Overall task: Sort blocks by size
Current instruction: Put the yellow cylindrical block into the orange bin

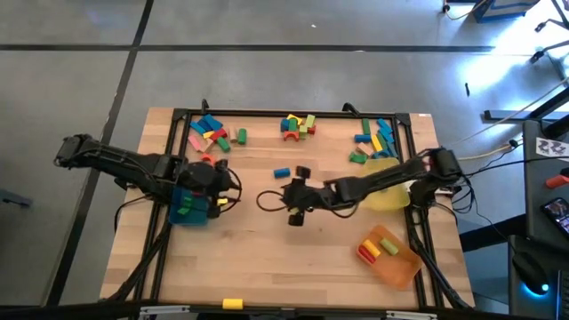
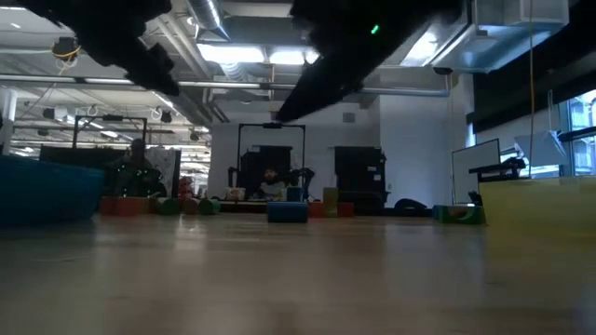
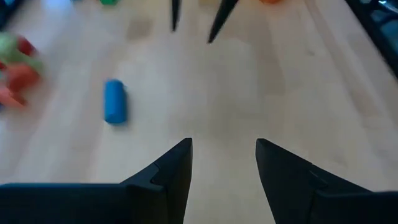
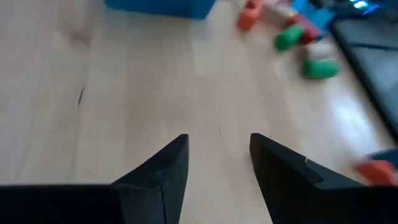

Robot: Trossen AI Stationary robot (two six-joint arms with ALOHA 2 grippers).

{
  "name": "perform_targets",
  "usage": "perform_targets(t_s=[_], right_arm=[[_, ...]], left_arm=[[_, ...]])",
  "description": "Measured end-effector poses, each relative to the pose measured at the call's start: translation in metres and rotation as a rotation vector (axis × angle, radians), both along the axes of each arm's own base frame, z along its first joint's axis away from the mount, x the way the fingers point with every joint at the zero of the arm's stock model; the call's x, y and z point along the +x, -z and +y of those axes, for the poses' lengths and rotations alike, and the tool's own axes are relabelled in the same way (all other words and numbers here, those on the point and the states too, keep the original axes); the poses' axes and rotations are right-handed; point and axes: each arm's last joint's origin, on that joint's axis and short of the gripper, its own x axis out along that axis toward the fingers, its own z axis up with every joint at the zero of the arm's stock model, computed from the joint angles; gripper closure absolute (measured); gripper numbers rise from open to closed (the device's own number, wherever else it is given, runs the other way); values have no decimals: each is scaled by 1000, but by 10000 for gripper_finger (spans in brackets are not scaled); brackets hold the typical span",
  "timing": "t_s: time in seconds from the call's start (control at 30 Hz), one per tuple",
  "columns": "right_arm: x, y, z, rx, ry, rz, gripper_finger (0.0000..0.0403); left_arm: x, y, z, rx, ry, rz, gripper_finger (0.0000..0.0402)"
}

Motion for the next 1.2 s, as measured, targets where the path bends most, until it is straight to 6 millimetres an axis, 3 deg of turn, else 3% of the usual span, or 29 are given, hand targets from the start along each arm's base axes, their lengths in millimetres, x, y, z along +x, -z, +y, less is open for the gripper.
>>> perform_targets(t_s=[0.2,0.57,0.93,1.2], right_arm=[[13,31,2,69,-91,47,228],[24,38,5,159,-71,-46,228],[27,43,6,245,-34,-76,228],[31,38,5,232,-12,-140,228]], left_arm=[[-3,13,-28,-96,59,120,240],[-1,42,-80,-134,174,270,240],[9,56,-84,-89,190,299,236],[11,49,-85,-122,223,306,175]])
